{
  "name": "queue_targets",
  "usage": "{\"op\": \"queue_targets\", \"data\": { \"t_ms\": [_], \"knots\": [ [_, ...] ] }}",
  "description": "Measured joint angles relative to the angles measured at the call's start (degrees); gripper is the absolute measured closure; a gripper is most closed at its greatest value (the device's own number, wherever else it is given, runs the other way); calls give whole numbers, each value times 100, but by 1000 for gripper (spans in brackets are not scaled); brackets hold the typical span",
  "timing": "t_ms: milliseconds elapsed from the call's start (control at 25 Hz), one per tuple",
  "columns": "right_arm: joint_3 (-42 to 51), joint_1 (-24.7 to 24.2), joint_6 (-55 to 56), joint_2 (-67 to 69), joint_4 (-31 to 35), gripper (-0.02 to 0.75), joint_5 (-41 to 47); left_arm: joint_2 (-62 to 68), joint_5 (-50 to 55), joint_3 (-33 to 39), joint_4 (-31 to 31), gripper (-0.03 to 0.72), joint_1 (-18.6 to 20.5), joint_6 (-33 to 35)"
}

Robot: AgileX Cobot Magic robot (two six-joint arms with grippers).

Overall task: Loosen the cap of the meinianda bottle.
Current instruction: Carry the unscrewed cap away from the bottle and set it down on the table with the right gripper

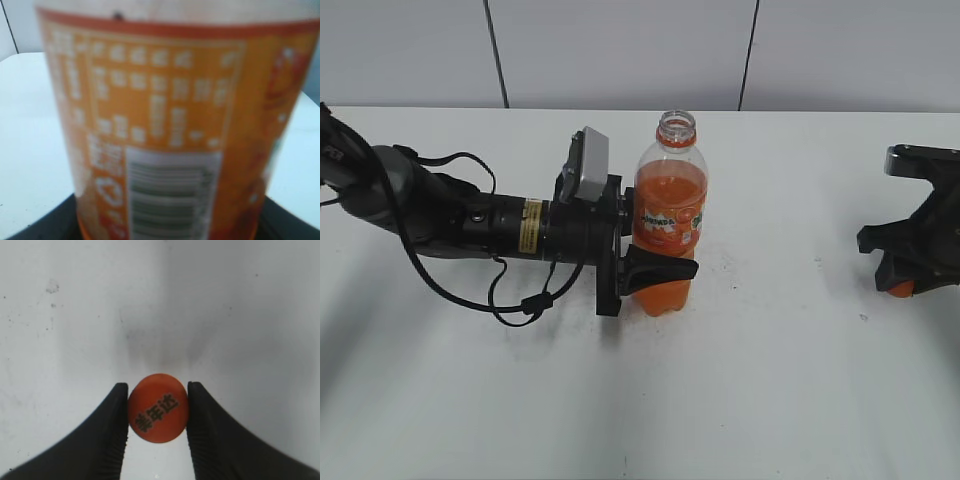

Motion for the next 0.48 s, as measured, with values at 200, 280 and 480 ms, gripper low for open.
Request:
{"op": "queue_targets", "data": {
  "t_ms": [200, 280, 480],
  "knots": [
    [0, 0, 5, 7, 6, 467, -15, 0, 0, 0, 0, 284, 0, 0],
    [0, 0, 5, 61, 6, 467, -28, 0, 4, 0, 0, 284, 0, 0],
    [0, 0, 8, 214, 29, 467, -30, 0, -1, 0, 0, 284, 0, 0]
  ]
}}
